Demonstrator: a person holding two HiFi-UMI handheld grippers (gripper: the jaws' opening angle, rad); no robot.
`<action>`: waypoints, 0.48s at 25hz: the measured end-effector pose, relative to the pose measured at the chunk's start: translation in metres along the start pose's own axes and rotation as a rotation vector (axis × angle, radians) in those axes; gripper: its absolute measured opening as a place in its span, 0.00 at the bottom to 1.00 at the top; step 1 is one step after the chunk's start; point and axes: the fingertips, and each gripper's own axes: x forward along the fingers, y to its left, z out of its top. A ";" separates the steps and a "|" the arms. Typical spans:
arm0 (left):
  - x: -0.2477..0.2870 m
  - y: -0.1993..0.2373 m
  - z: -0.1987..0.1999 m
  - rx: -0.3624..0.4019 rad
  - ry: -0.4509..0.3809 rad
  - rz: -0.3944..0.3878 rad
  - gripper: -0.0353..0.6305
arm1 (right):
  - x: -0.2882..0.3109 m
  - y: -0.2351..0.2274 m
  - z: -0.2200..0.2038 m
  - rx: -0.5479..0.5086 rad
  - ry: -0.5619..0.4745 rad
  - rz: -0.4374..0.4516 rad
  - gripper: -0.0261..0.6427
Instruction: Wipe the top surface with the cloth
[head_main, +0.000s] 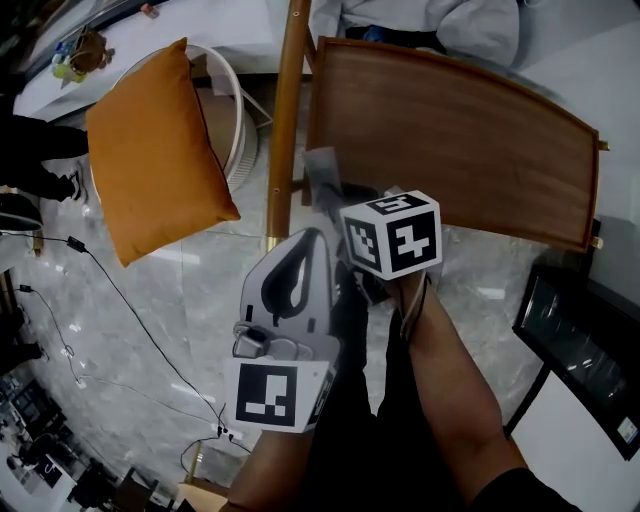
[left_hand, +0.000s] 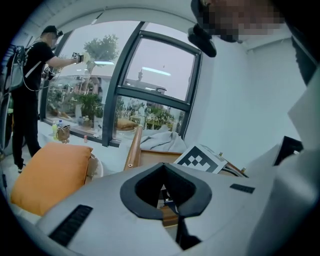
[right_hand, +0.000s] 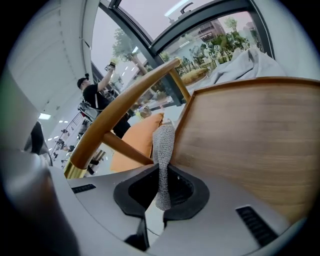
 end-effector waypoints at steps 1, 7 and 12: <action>0.002 0.001 -0.001 0.004 -0.001 -0.002 0.07 | 0.000 -0.004 -0.001 0.002 0.003 -0.013 0.09; 0.014 -0.015 -0.012 0.018 0.031 -0.040 0.07 | -0.013 -0.031 -0.010 0.017 0.018 -0.105 0.09; 0.035 -0.048 -0.019 0.044 0.057 -0.073 0.07 | -0.048 -0.070 -0.019 0.045 0.014 -0.172 0.09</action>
